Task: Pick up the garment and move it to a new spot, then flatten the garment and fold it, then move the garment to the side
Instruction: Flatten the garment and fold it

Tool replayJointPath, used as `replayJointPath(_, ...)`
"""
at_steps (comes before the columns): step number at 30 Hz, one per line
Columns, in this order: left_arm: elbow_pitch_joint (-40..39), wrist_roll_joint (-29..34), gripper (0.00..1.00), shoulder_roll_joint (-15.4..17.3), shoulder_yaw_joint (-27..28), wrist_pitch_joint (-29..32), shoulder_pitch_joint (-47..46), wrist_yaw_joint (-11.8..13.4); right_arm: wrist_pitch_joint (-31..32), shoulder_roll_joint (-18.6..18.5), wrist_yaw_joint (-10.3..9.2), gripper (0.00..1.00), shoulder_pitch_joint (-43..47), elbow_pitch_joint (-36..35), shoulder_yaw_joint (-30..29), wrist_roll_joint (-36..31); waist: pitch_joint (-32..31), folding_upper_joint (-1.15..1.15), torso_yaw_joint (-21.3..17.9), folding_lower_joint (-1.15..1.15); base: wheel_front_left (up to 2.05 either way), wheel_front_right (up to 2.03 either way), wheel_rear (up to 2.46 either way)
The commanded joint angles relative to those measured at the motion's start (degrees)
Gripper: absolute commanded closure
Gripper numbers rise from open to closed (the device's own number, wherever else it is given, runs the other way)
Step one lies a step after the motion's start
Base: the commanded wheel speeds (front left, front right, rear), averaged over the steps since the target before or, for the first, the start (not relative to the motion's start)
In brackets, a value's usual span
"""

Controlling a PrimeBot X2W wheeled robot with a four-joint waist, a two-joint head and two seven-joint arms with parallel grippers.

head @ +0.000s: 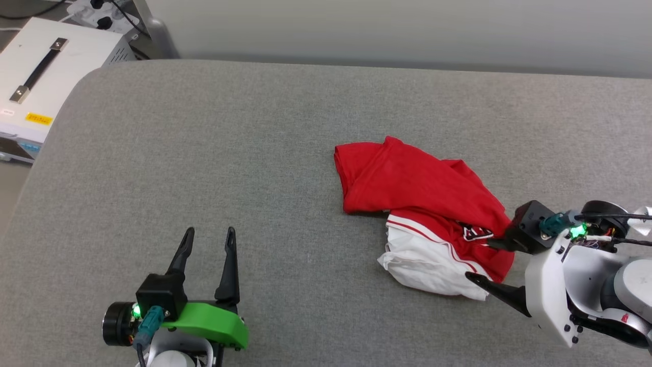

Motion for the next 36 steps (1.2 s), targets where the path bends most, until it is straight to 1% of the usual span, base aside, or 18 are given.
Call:
replayJointPath(1, -0.2, -0.5, 0.0, -0.2, -0.4, -0.3, -1.5, 0.0, 0.0, 0.0, -0.04, 0.0, -1.6, 0.8, 1.3, 1.2, 2.1, 0.0, 1.1, 0.0, 0.0, 0.0, 0.0)
replayJointPath(6, -0.5, -1.5, 0.0, -0.2, -1.5, -0.3, -3.1, 0.7, -1.0, 1.1, -0.04, 0.0, -3.5, 4.2, 6.3, 2.7, 5.3, 0.0, 2.5, 0.0, 0.0, 0.0, 0.0)
replayJointPath(9, -0.6, -1.9, 0.0, -0.2, -1.9, -0.3, -4.1, 1.0, -2.0, 2.4, -0.04, 0.0, -4.6, 7.1, 9.5, 2.7, 7.1, 0.0, 3.1, 0.0, 0.0, 0.0, 0.0)
replayJointPath(10, -0.6, -2.0, 0.0, -0.2, -2.1, -0.3, -4.5, 1.2, -2.4, 3.3, -0.04, 0.0, -4.6, 8.8, 10.9, 3.0, 8.0, 0.0, 3.4, 0.0, 0.0, 0.0, 0.0)
replayJointPath(13, -0.5, -2.3, 0.0, -0.2, -2.4, -0.3, -5.1, 1.4, -2.0, 4.2, -0.04, 0.0, -3.8, 10.9, 12.1, 3.0, 8.9, 0.0, 3.7, 0.0, 0.0, 0.0, 0.0)
replayJointPath(16, -0.1, -2.5, 0.0, -0.2, -2.7, -0.3, -5.7, 1.6, -0.9, 4.5, -0.04, 0.0, -2.5, 11.9, 12.6, 1.5, 9.0, 0.0, 3.8, 0.0, 0.0, 0.0, 0.0)
replayJointPath(17, 0.0, -2.5, 0.0, -0.2, -2.7, -0.3, -5.7, 1.7, -1.0, 4.6, -0.04, 0.86, -2.1, 11.9, 12.7, 1.3, 8.9, 0.0, 3.8, 0.0, 0.0, 0.0, 0.0)
replayJointPath(18, 0.2, -2.6, 0.0, -0.2, -2.7, -0.3, -5.8, 1.8, -1.0, 4.7, -0.04, 1.0, -1.7, 11.9, 12.7, 0.9, 8.6, 0.0, 3.7, 0.0, 0.0, 0.0, 0.0)
replayJointPath(19, 0.4, -2.6, 0.0, -0.2, -2.7, -0.3, -5.7, 1.9, -1.0, 4.7, -0.04, 1.0, -1.6, 11.7, 12.7, 0.3, 8.3, 0.0, 3.6, 0.0, 0.0, 0.0, 0.0)
replayJointPath(23, 0.9, -2.7, 0.0, -0.2, -2.5, -0.3, -5.2, 2.0, -5.3, 4.5, -0.04, 1.0, -3.4, 12.0, 12.7, -2.4, 6.5, 0.0, 3.0, 0.0, 0.0, 0.0, 0.0)
replayJointPath(26, 1.0, -2.7, 0.0, -0.2, -2.2, -0.3, -4.3, 2.2, -10.1, 3.7, -0.04, 1.0, -5.6, 12.1, 12.7, -2.7, 4.6, 0.0, 2.2, 0.0, 0.0, 0.0, 0.0)
replayJointPath(29, 1.1, -2.6, 0.0, -0.2, -2.1, -0.3, -3.2, 2.3, -13.6, 1.5, -0.04, 1.0, -7.3, 12.4, 12.7, -3.7, 2.8, 0.0, 1.3, 0.0, 0.0, 0.0, 0.0)
replayJointPath(31, 1.1, -2.6, 0.0, -0.2, -2.0, -0.3, -2.5, 2.4, -15.4, 0.0, -0.04, 1.0, -7.4, 12.5, 12.4, -3.2, 1.7, 0.0, 0.7, 0.0, 0.0, 0.0, 0.0)
replayJointPath(36, 0.8, -2.7, 0.0, -0.2, -2.1, -0.3, -1.3, 2.7, -19.0, -4.6, -0.04, 1.0, -5.2, 14.7, 10.8, -1.3, 0.4, 0.0, -0.4, 0.0, 0.0, 0.0, 0.0)
